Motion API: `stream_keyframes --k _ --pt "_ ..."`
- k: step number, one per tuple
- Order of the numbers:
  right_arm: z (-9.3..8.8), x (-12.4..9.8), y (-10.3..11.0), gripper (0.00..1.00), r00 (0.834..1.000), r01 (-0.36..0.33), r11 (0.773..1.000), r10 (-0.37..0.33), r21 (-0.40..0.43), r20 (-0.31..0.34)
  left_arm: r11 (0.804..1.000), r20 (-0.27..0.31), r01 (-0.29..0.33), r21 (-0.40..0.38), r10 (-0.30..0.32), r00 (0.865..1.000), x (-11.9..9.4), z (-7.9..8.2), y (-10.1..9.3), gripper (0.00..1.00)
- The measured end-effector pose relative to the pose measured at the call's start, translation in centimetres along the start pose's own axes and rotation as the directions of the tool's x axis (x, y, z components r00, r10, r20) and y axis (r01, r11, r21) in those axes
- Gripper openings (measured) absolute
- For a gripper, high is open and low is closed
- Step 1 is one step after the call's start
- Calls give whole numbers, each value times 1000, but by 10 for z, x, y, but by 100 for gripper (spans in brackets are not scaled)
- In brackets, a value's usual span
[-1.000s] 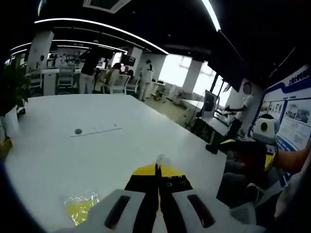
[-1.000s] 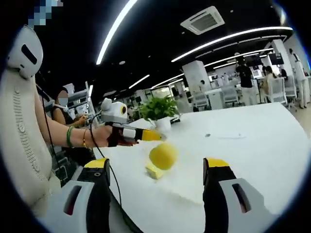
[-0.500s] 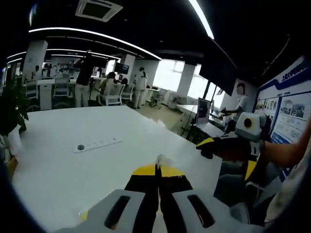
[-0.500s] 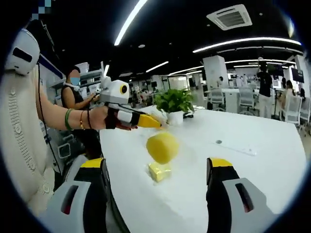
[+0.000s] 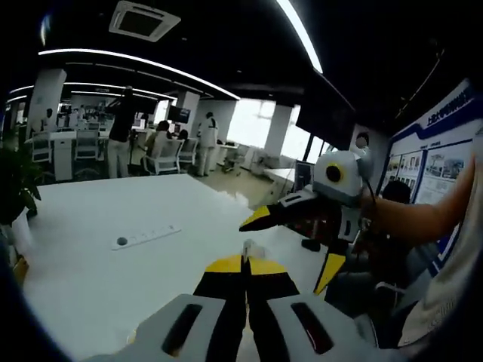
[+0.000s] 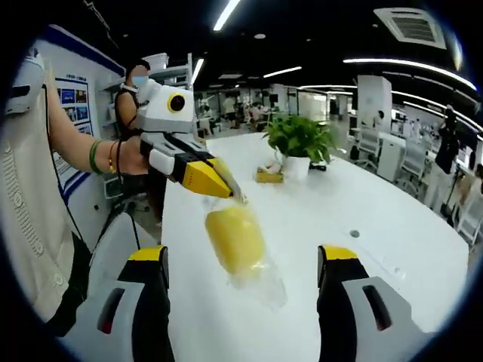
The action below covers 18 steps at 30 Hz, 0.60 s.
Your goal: Compare the silicone blocks by pressing each to a similar depth, holding the contact briefly, and releasing to observe deformation and rebound differences across the visible hardness samples.
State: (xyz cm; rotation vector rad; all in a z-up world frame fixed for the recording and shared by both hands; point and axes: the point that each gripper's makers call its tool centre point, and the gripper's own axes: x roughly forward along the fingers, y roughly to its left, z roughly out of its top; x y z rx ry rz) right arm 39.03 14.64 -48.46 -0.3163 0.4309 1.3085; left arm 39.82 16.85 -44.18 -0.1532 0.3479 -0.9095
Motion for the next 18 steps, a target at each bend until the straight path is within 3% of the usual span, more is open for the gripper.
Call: stream_keyframes --k 4,10,18 --pt "1 23 2 74 997 -58 998 58 -12 -43 1000 -2 13 16 -13 1000 -2 3 -2 0" --pt "4 47 5 72 991 -122 992 121 -25 -56 999 -8 22 26 -21 1000 -2 4 -2 0" --pt "-2 62 8 67 980 -180 983 176 -45 -97 999 -5 26 36 -25 1000 -3 8 0 0"
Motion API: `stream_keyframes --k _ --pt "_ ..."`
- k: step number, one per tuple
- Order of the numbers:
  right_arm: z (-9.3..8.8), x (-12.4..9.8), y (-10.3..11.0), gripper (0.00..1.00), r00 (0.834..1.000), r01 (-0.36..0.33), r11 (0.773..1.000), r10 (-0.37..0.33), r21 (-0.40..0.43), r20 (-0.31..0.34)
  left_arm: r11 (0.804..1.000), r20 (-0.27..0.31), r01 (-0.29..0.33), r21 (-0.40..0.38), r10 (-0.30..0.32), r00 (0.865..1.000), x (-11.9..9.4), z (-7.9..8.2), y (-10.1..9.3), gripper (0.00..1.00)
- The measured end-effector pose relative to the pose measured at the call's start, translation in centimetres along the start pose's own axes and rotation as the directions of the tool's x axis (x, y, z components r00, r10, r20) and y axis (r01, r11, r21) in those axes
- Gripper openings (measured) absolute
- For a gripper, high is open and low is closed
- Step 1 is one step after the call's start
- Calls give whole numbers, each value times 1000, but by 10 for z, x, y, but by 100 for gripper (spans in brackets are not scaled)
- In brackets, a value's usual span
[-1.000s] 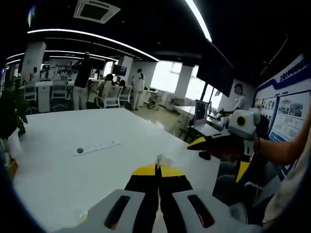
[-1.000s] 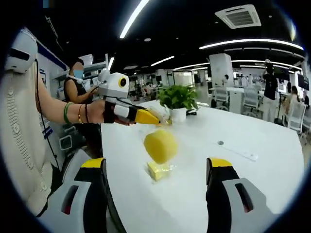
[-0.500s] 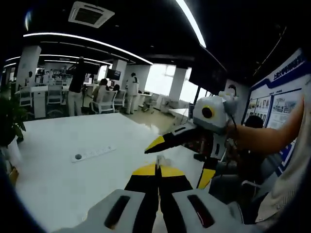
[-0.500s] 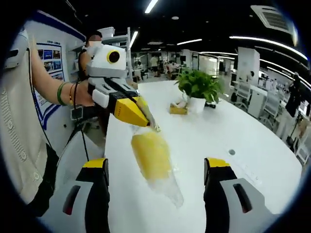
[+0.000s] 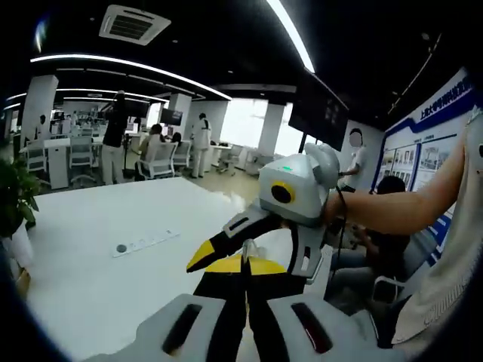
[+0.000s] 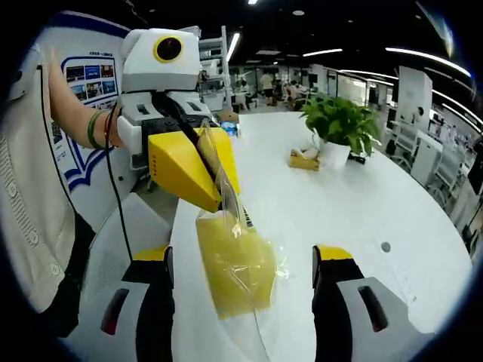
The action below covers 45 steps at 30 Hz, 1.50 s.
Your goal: Compare the silicone blocks by pressing each to a similar depth, holding the contact briefly, and releasing to observe deformation and rebound differences across the visible hardness samples.
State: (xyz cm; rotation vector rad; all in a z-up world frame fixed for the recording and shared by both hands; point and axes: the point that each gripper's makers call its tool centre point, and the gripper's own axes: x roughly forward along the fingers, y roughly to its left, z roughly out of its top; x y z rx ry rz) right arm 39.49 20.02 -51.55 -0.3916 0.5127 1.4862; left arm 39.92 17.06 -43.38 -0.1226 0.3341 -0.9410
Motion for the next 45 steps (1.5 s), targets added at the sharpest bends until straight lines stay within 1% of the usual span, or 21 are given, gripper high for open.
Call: stream_keyframes --k 2,3,4,5,6,8,10,11,12,15,17,21,26,27,30,31,32,35,37,43,45 --pt "-1 2 1 63 1000 -11 1000 11 -5 -9 1000 3 2 1 -2 1000 0 1 0 0" --pt "-1 2 1 60 1000 -15 1000 15 -7 -13 1000 6 16 -1 -16 1000 0 2 -3 0" --pt "-1 3 2 57 1000 -20 1000 20 -6 -17 999 16 43 -25 -43 999 1 3 -6 0" --pt "-1 3 3 53 1000 -27 1000 27 -12 -16 998 18 48 -39 -48 999 0 3 -6 0" --pt "0 3 4 49 999 -32 999 32 -20 -12 999 22 40 -31 -39 999 -1 4 -4 0" --pt "1 2 7 42 999 -42 999 41 -27 -8 997 30 55 -51 -53 998 -2 4 -7 0" --pt "2 2 10 38 998 -55 998 55 -17 -1 997 36 55 -53 -53 998 -2 5 -7 0" --pt "3 2 12 33 998 -62 998 63 -14 1 997 40 57 -55 -54 998 -2 6 -8 0" --pt "4 2 12 32 998 -56 998 56 -12 11 997 42 58 -54 -56 998 -3 7 -8 0" --pt "6 0 18 29 997 -76 997 75 15 20 997 38 62 -40 -60 997 -4 9 -12 0" --pt "8 -2 20 28 997 -75 997 75 19 28 997 40 68 -35 -67 997 -5 10 -14 0" --pt "11 -4 29 25 994 -91 994 87 66 63 996 40 84 -18 -83 996 -8 11 -22 0" --pt "7 -3 40 23 993 -109 986 104 123 54 995 23 98 -11 -98 995 -10 6 -25 0" --pt "5 -3 42 22 993 -112 984 107 139 42 995 18 98 -9 -98 995 -10 5 -27 0" --pt "5 -4 46 19 994 -109 986 105 123 39 995 12 97 5 -97 995 -11 4 -30 0" --pt "6 -5 44 17 996 -87 993 85 81 36 995 14 103 1 -103 995 -11 4 -31 0" --pt "7 -6 44 16 997 -75 995 73 65 41 994 19 105 2 -105 994 -12 5 -32 0" --pt "10 -8 44 12 996 -80 994 77 68 41 994 30 106 7 -107 994 -13 9 -35 0" --pt "10 -8 45 10 996 -78 995 76 57 39 994 26 105 15 -106 994 -13 9 -36 0" --pt "7 -10 47 9 997 -70 997 69 35 18 995 13 98 37 -98 995 -13 8 -40 0" --pt "7 -11 48 9 997 -72 997 71 35 21 994 13 97 47 -98 995 -13 8 -41 0"
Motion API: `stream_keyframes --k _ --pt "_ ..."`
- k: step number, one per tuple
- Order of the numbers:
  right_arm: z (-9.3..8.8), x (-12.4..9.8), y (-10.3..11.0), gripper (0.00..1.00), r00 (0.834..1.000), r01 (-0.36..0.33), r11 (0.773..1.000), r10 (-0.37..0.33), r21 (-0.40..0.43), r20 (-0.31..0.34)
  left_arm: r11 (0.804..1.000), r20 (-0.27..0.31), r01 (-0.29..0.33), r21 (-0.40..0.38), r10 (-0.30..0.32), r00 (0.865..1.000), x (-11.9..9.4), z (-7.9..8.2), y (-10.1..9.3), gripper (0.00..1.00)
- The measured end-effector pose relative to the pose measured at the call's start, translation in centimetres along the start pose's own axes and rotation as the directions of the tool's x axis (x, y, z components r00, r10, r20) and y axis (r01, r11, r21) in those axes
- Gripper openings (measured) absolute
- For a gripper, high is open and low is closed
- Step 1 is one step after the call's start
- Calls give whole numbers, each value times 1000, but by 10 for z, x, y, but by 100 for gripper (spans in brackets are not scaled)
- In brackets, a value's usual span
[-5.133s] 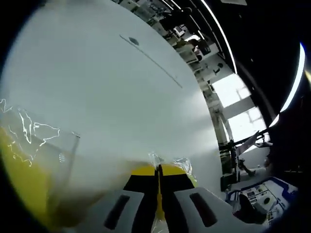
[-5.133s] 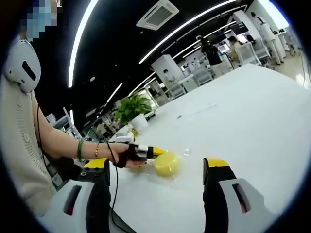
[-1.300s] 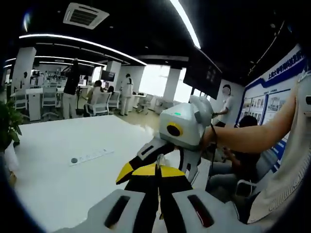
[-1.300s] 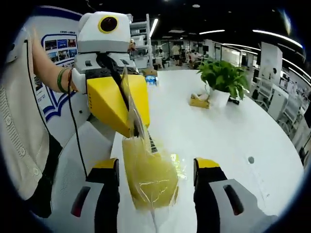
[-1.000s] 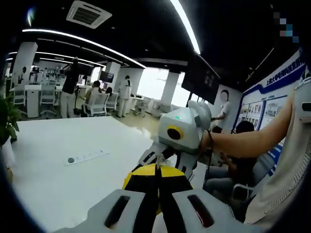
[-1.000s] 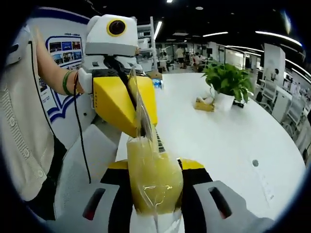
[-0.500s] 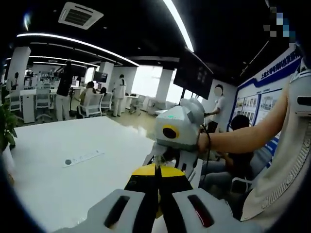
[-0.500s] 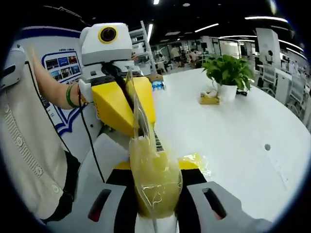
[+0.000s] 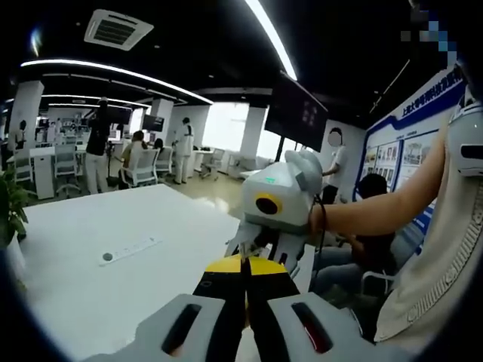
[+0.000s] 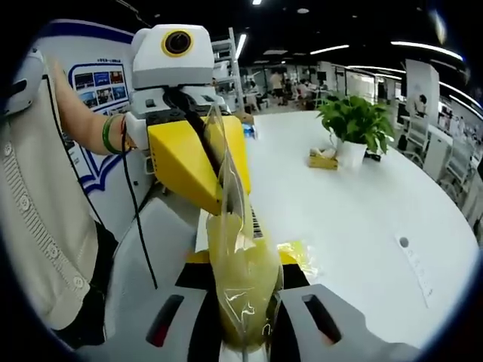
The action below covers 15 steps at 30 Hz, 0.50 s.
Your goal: Compare the silicone blocks by pressing each to a similar depth, holding the contact briefly, and releasing to observe deformation and rebound differences across the visible hardness samples.
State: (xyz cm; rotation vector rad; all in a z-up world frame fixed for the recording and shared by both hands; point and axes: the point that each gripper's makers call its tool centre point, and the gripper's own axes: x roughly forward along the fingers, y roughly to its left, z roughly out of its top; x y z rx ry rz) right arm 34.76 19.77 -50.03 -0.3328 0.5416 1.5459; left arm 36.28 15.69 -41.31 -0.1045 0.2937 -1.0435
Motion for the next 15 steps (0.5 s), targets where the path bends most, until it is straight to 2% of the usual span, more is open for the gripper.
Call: stream_keyframes --k 5,6,7,8,15 --pt "2 -3 3 9 1000 7 1000 -6 -16 12 1000 9 8 27 -8 1000 -1 3 -4 0" --pt "1 -4 5 9 1000 -12 1000 12 4 3 999 10 7 33 -7 1000 -1 3 -5 0" --pt "3 -4 4 9 1000 10 1000 -10 -24 12 999 12 7 39 -7 1000 -1 4 -5 0" --pt "2 -5 5 9 1000 -6 1000 6 -8 1 999 10 9 42 -10 1000 -1 4 -6 0" --pt "0 -7 5 10 1000 2 1000 -2 -5 0 998 3 9 57 -9 1000 1 4 -8 0"
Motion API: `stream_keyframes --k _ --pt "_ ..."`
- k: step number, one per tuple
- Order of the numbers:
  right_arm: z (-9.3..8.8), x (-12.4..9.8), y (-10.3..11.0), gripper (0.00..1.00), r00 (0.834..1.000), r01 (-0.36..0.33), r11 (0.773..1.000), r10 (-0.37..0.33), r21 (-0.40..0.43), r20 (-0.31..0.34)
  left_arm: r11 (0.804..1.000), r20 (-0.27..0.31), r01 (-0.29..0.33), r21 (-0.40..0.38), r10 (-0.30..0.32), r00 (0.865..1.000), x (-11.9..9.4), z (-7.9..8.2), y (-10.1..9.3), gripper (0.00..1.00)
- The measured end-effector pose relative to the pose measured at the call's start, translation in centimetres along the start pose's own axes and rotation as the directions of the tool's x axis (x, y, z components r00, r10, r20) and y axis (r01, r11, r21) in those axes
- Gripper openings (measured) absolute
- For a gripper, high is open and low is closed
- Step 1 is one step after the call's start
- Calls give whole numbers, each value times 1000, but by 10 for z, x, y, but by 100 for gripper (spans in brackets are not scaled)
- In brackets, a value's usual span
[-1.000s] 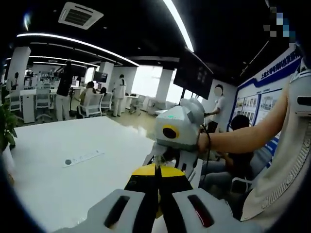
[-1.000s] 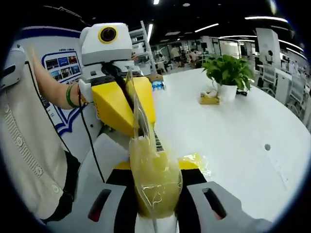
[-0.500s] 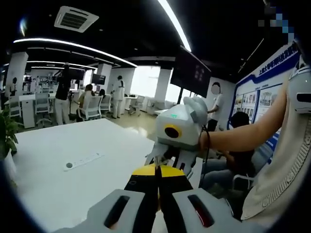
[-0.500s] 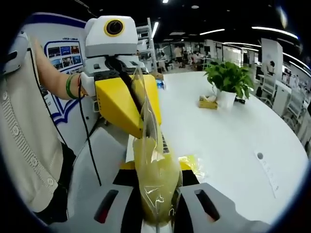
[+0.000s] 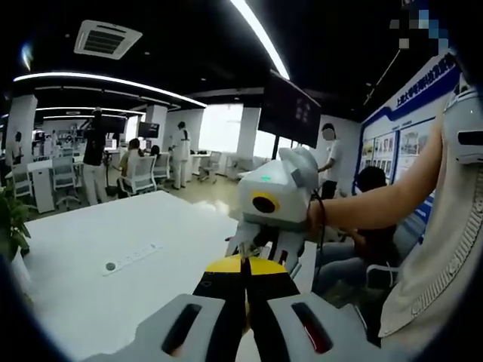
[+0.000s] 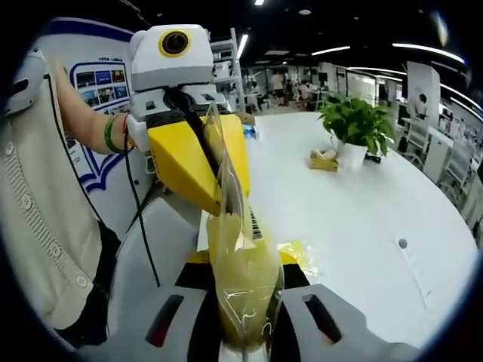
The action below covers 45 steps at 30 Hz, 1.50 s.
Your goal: Compare the silicone blocks by pressing each to a similar depth, holding the contact briefly, and releasing to observe deformation and rebound differences across the visible hardness samples.
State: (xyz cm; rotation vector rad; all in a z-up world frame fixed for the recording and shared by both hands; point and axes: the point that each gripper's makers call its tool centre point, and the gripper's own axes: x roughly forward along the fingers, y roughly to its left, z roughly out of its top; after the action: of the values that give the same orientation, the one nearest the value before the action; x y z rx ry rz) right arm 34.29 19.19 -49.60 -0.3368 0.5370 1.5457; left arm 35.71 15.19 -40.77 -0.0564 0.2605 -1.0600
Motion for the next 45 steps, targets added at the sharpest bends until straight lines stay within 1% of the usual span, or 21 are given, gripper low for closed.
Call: stream_keyframes --k 1,2,4,6,8,11,15,18,19,21,22,24,28,31,33,37,41,44,45 --pt "-1 0 2 10 1000 -10 1000 10 10 -8 1000 -5 0 4 0 1000 1 -1 -1 0" --pt "-2 0 1 10 1000 -3 1000 3 3 -8 1000 -9 -1 11 1 1000 1 -1 -1 0" --pt "-3 0 2 10 1000 -13 1000 13 13 -13 1000 -15 2 12 -2 1000 1 -2 -2 0" --pt "-6 0 5 10 999 -16 1000 17 13 -36 1000 -24 2 16 -2 1000 1 -3 -3 0" --pt "-5 -1 5 11 999 -13 1000 13 4 -31 999 -27 -4 48 5 1000 1 -3 -6 0" --pt "-4 -1 5 11 999 -14 1000 14 -5 -30 997 -38 -6 75 9 999 1 -1 -6 0" --pt "-2 -3 4 11 999 -9 1000 8 -14 -38 996 -36 -14 85 17 999 0 1 -5 0" --pt "1 -4 2 12 999 11 999 -12 -38 -33 994 -33 -22 106 26 999 -1 3 -7 0" --pt "2 -4 1 13 999 20 999 -21 -46 -27 994 -31 -23 107 27 999 -1 4 -7 0" --pt "3 -4 2 14 1000 15 999 -16 -38 -23 995 -30 -25 95 28 999 -2 5 -6 0" --pt "3 -4 2 14 999 23 999 -24 -48 -26 998 -36 -25 61 27 999 -3 5 -7 0" --pt "3 -4 3 14 999 21 999 -22 -47 -29 997 -33 -26 75 28 999 -3 5 -7 0" --pt "0 -5 5 15 999 33 999 -34 -18 -40 996 -36 -22 85 25 999 -3 4 -10 0" --pt "1 -8 5 16 998 46 999 -47 -25 -45 997 -31 -15 72 17 999 -2 5 -12 0" --pt "2 -10 5 17 997 56 998 -58 -31 -44 999 -29 -13 49 14 999 -2 7 -12 0" --pt "3 -13 3 18 996 72 997 -73 -29 -47 997 -21 -9 71 11 1000 0 10 -14 0" --pt "6 -17 0 20 995 92 994 -94 -57 -43 998 -11 -6 70 6 1000 0 14 -14 0" --pt "8 -18 -3 20 992 116 987 -121 -110 -40 997 -8 -4 74 4 1000 1 15 -15 0" --pt "8 -17 -2 21 992 114 987 -119 -110 -40 997 -8 -3 75 4 1000 1 15 -16 0"
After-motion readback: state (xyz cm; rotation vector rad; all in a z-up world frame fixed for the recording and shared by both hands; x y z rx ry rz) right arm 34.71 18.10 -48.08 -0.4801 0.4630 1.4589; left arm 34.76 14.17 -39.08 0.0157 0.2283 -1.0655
